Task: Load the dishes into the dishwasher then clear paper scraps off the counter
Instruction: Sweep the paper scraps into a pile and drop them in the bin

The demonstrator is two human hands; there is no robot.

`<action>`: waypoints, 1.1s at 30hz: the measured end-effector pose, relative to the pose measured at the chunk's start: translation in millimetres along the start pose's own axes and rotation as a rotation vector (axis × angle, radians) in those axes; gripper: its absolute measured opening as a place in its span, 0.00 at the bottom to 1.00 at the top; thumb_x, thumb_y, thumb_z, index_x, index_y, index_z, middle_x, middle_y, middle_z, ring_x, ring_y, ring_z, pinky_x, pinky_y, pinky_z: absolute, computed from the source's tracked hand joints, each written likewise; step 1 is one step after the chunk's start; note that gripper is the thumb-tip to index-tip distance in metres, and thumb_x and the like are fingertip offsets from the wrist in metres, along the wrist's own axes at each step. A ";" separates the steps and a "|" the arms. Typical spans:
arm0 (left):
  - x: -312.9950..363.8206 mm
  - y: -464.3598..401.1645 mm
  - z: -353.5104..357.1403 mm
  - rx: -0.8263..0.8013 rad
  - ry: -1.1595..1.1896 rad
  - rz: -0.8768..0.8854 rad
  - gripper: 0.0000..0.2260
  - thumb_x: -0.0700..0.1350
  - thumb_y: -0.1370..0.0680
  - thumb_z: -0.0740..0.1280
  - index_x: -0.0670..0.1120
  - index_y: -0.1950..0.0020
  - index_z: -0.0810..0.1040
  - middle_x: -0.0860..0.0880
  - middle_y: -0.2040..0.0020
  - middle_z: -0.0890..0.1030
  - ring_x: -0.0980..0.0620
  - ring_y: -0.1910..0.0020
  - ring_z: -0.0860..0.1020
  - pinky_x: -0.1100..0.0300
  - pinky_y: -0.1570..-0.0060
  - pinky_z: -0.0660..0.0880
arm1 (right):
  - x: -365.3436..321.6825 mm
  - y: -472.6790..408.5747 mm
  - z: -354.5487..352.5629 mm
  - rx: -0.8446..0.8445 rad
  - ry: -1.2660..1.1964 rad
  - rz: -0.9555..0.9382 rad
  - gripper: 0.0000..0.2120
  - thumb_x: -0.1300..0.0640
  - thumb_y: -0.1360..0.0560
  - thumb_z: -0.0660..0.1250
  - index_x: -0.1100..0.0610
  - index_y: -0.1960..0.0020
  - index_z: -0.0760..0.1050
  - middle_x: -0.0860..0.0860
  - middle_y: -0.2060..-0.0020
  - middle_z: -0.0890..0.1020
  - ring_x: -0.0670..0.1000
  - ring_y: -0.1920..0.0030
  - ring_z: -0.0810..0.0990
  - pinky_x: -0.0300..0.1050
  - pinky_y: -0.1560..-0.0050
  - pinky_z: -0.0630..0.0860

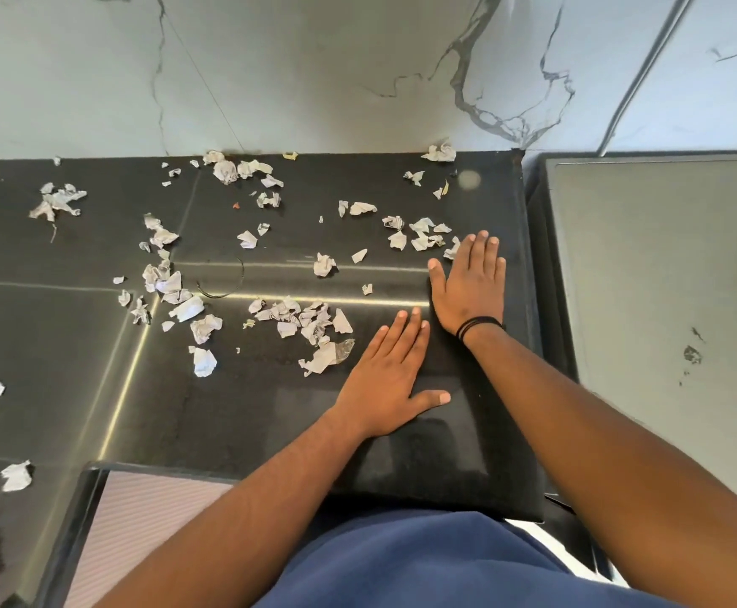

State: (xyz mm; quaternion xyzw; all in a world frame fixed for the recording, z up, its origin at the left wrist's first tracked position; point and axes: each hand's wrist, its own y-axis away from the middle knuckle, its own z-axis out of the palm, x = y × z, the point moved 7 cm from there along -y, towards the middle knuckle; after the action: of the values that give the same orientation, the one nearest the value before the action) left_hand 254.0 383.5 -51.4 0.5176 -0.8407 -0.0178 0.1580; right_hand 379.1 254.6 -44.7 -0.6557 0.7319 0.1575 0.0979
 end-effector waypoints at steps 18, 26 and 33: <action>-36.2 -26.8 -17.5 0.128 -0.078 -0.125 0.40 0.70 0.19 0.47 0.44 0.17 0.46 0.46 0.17 0.42 0.50 0.18 0.39 0.51 0.20 0.41 | -21.9 -40.6 -22.1 0.081 -0.389 -0.163 0.22 0.50 0.17 0.55 0.58 0.27 0.65 0.61 0.28 0.70 0.60 0.26 0.64 0.59 0.23 0.57; -44.2 -30.1 -19.9 0.154 -0.070 -0.255 0.43 0.72 0.20 0.45 0.43 0.17 0.44 0.44 0.17 0.41 0.49 0.18 0.38 0.48 0.19 0.45 | -20.8 -81.6 -4.2 -0.023 -0.047 -0.022 0.35 0.39 0.17 0.45 0.62 0.19 0.45 0.59 0.19 0.48 0.58 0.20 0.43 0.58 0.21 0.44; -62.0 -35.5 -28.1 0.235 0.023 -0.441 0.39 0.70 0.18 0.46 0.43 0.17 0.45 0.46 0.17 0.43 0.52 0.18 0.38 0.50 0.19 0.44 | -102.9 -67.7 31.6 -0.236 0.009 -0.387 0.31 0.41 0.16 0.44 0.58 0.19 0.49 0.54 0.19 0.46 0.56 0.20 0.40 0.58 0.22 0.40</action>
State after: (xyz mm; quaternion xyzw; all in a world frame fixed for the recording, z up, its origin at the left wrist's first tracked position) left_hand 318.3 425.1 -47.0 0.7034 -0.7020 0.0519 0.0988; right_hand 456.6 355.4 -45.1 -0.7915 0.5694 0.2174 0.0457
